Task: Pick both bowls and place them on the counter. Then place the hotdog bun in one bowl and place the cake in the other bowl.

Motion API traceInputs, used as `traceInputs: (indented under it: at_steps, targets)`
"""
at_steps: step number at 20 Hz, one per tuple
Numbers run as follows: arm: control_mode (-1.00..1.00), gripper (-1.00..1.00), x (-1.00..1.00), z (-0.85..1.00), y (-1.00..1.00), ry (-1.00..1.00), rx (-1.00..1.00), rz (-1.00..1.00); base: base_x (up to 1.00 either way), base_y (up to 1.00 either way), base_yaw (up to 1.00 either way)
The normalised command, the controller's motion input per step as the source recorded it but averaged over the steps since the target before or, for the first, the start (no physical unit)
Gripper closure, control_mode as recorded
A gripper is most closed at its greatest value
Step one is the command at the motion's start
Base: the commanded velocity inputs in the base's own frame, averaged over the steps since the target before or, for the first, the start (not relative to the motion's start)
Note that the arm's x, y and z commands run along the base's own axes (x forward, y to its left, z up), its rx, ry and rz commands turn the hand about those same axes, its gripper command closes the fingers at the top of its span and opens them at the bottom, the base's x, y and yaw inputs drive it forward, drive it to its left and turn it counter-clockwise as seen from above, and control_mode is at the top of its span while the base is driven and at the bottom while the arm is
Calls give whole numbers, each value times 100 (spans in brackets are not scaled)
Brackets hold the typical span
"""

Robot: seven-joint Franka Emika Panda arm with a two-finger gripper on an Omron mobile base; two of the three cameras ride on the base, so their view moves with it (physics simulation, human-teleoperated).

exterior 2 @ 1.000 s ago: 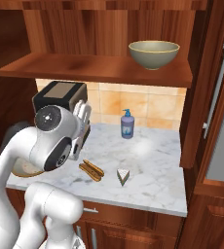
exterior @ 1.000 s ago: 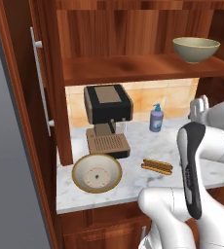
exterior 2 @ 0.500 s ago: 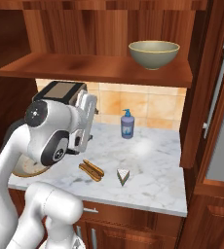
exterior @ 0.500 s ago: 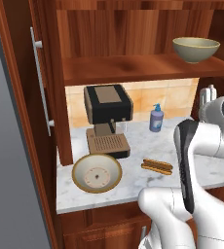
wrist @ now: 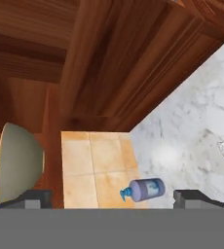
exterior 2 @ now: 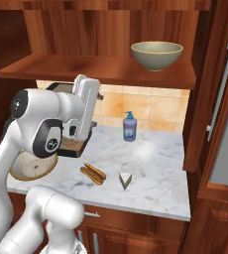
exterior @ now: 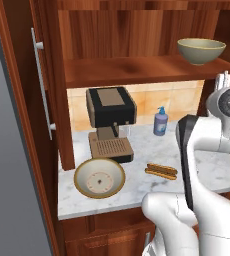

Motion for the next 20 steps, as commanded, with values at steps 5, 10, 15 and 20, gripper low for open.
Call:
traceInputs:
  at_steps: [5, 10, 15, 20]
  targets:
    - [-100, -100, -1, 52, 0, 2, 0, -7, 0, 0, 0]
    - [-100, -100, 10, 47, -1, 3, 0, -4, 0, 0, 0]
    - [-100, -100, 34, 15, -4, -10, 0, 0, 0, 0, 0]
    - [-100, -100, 47, 3, -4, -9, -6, -1, 0, 0, 0]
